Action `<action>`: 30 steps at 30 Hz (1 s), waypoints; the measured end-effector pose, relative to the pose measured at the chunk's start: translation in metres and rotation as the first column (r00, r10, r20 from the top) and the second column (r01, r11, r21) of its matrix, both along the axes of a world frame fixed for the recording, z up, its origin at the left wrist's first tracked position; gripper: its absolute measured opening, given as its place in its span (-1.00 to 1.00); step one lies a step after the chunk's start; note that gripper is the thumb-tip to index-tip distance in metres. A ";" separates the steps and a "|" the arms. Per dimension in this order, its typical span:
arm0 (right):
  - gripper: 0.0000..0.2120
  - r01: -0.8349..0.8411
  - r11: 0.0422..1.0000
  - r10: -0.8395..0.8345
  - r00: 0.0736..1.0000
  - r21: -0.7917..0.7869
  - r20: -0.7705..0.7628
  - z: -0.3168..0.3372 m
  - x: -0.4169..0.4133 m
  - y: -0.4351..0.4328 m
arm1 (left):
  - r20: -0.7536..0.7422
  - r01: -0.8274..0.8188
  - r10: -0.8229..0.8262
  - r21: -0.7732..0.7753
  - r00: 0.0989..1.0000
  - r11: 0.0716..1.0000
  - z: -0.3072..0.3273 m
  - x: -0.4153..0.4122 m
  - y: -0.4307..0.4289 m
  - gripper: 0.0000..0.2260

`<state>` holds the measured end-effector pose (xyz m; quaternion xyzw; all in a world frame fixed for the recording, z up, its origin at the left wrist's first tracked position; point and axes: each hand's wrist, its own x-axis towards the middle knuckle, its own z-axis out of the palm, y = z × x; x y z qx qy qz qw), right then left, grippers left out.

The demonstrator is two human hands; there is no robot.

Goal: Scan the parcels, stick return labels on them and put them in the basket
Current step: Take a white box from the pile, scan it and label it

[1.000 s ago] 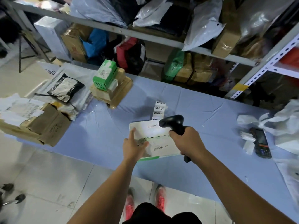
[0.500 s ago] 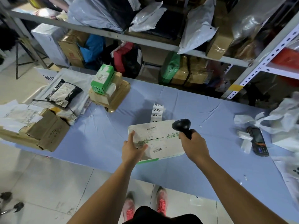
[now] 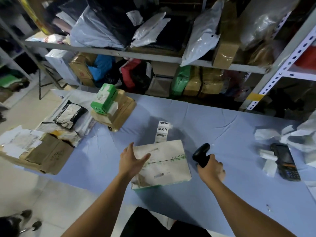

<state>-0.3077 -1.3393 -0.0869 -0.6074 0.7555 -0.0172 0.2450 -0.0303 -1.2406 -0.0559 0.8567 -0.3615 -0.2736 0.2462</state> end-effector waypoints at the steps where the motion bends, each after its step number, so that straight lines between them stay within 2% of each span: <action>1: -0.72 -0.010 1.000 0.010 1.000 0.013 -0.002 -0.004 -0.002 -0.002 | 0.013 -0.005 0.004 0.017 1.000 1.000 0.002 0.000 -0.011 -0.24; 5: -0.63 -0.082 0.996 0.082 0.997 0.036 0.018 -0.020 -0.012 -0.005 | 0.222 0.034 -0.045 0.055 0.974 0.998 0.005 0.007 -0.063 -0.39; 10: -0.65 -0.088 0.996 0.088 0.996 0.035 -0.016 -0.027 -0.011 -0.005 | -0.071 0.085 -0.078 0.095 0.994 0.992 -0.004 0.010 -0.145 -0.43; 13: -0.53 -0.086 0.994 0.087 0.996 0.072 -0.013 -0.030 -0.009 -0.007 | -0.186 0.112 -0.093 0.091 0.978 0.990 -0.020 0.006 -0.182 -0.48; 15: -0.46 -0.034 0.996 0.028 0.997 0.088 0.067 -0.030 -0.007 -0.008 | -0.276 0.081 -0.057 0.078 0.959 0.994 -0.026 0.004 -0.202 -0.50; 19: -0.48 0.109 0.992 -0.123 0.960 0.070 0.250 -0.012 0.004 -0.019 | -0.419 0.056 -0.036 0.036 0.907 0.998 -0.022 0.002 -0.226 -0.47; 23: -0.63 0.295 0.942 -0.221 0.903 -0.159 0.369 0.023 0.033 -0.032 | -0.463 0.184 -0.231 -0.144 0.856 0.972 -0.005 0.008 -0.216 -0.53; 25: -0.68 0.337 0.928 -0.222 0.845 -0.162 0.486 0.039 0.057 -0.043 | -0.473 0.229 -0.328 -0.256 0.818 0.939 0.006 0.014 -0.205 -0.54; 28: -0.74 0.255 0.967 -0.199 0.689 0.023 0.697 0.061 0.099 -0.054 | -0.469 0.275 -0.430 -0.363 0.771 0.890 0.022 0.021 -0.183 -0.50; 30: -0.73 0.128 0.991 -0.114 0.642 0.041 0.758 0.071 0.123 -0.056 | -0.497 0.253 -0.434 -0.390 0.751 0.885 0.031 0.026 -0.170 -0.48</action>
